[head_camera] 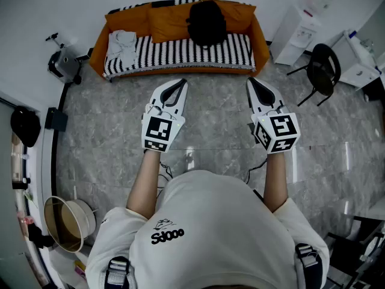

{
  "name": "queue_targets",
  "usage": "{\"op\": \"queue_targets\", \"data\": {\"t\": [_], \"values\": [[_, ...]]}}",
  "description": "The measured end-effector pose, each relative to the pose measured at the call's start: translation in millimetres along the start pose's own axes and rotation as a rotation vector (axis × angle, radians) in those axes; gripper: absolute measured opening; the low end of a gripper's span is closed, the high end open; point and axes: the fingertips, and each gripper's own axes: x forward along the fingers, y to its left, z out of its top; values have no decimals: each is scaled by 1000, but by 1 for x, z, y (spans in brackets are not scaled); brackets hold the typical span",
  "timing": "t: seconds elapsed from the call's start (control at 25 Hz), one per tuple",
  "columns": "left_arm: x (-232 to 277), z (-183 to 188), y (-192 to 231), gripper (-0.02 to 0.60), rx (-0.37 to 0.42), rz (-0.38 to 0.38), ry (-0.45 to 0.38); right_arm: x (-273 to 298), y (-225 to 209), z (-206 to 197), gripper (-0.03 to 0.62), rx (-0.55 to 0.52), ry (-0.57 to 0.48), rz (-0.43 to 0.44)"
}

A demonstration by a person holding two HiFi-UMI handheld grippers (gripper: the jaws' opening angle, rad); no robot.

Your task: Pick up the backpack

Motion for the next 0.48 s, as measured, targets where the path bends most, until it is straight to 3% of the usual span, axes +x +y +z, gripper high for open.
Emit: {"op": "queue_targets", "data": {"t": [0.48], "values": [[5, 3, 1, 25, -8, -9, -18, 6, -10, -5, 35, 76, -3, -12]]}}
